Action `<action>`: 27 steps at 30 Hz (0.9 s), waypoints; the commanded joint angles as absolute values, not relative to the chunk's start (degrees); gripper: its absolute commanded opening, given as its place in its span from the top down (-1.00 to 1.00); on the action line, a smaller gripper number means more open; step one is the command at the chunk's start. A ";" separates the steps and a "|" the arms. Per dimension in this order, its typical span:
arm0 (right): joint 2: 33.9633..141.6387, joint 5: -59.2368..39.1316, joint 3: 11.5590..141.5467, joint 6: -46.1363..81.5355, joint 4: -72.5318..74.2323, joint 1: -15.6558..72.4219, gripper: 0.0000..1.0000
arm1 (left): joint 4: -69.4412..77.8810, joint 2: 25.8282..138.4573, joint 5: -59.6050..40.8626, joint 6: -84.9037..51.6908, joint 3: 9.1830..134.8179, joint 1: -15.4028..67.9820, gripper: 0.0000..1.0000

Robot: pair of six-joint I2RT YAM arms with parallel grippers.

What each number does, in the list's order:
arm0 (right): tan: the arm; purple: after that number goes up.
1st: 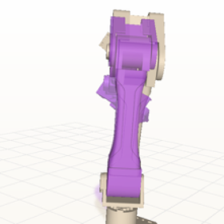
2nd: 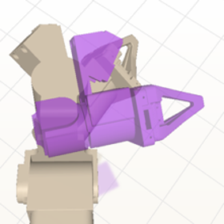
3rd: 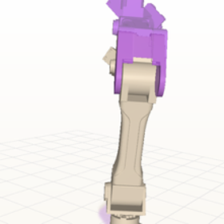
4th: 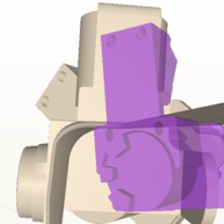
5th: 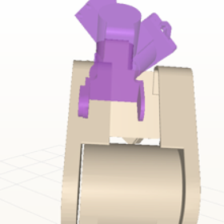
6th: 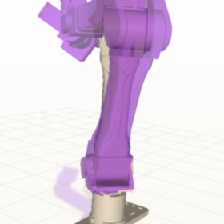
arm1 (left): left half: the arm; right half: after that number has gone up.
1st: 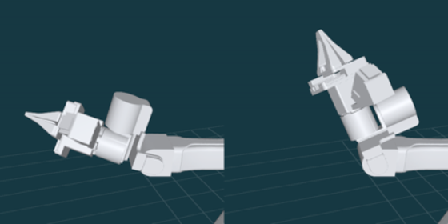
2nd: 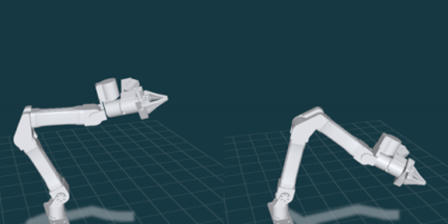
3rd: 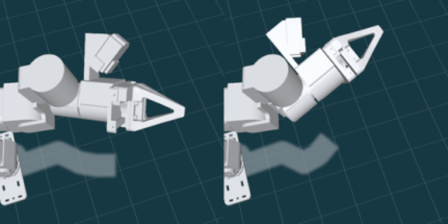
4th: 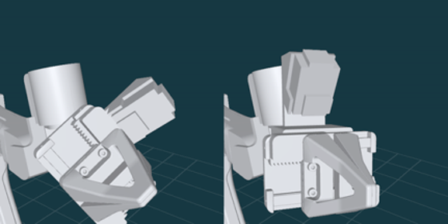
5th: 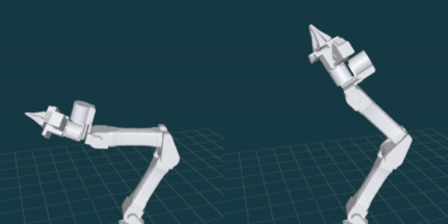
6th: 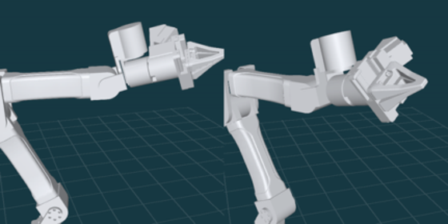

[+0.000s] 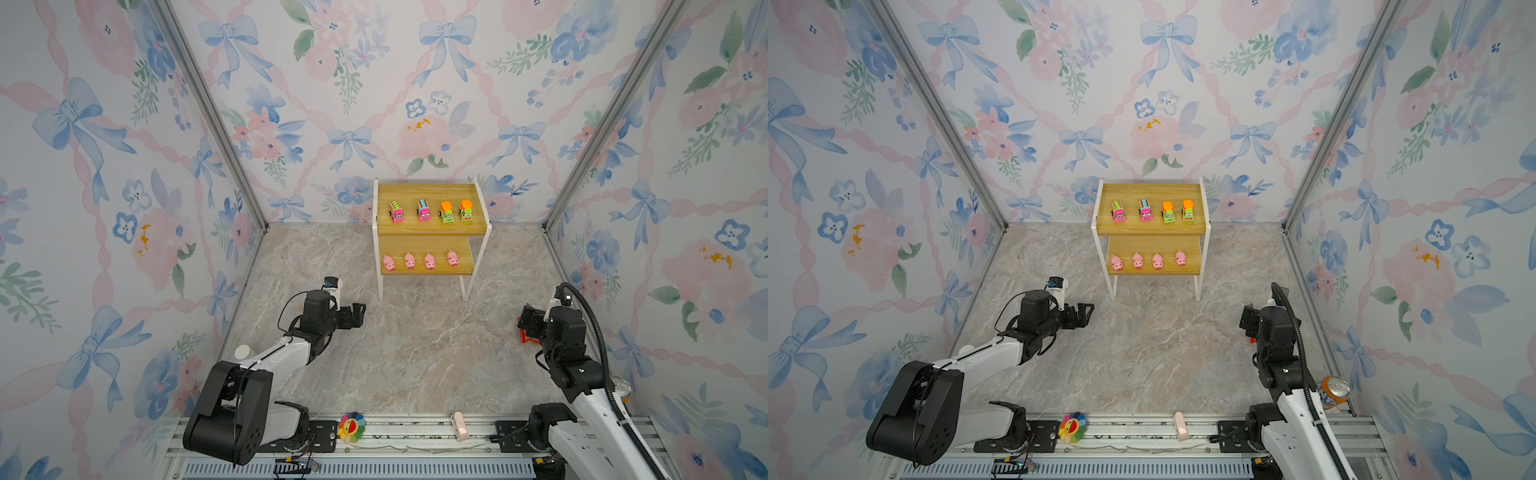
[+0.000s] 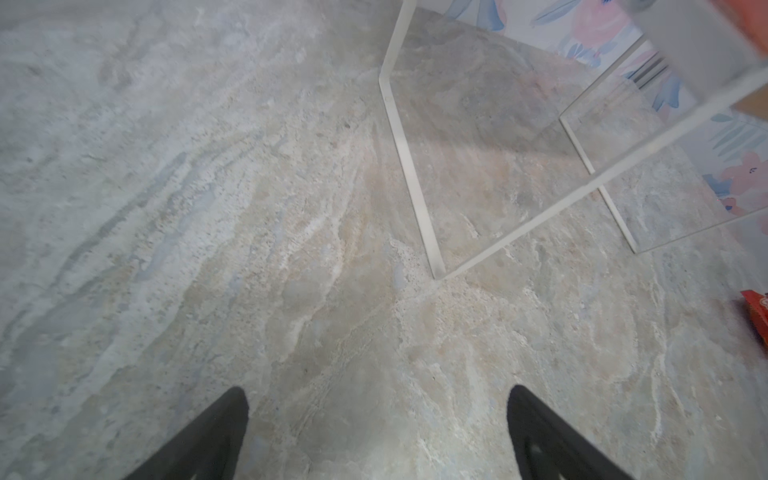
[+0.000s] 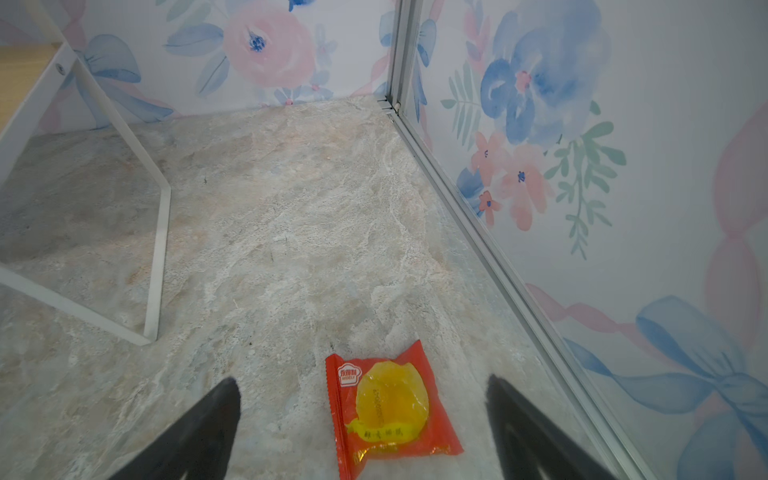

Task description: Place and organize the plastic toys onto the shelf

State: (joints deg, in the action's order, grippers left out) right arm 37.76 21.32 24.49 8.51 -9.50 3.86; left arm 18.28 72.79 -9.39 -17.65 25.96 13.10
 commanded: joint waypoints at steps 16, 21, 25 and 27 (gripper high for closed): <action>73.48 2.37 15.71 0.20 49.48 0.45 -0.83 | 37.88 70.06 7.70 -0.13 20.31 10.51 -0.96; 88.42 3.08 17.09 -1.70 60.97 3.22 -0.85 | 44.10 72.72 6.60 -1.16 17.41 7.73 -0.96; 88.13 5.93 20.55 -2.51 54.33 4.71 -0.87 | 49.87 75.81 5.50 -2.06 15.67 6.57 -0.96; 89.14 6.51 20.24 -2.03 57.14 4.58 -0.91 | 52.95 78.08 3.92 -2.10 15.26 6.32 -0.96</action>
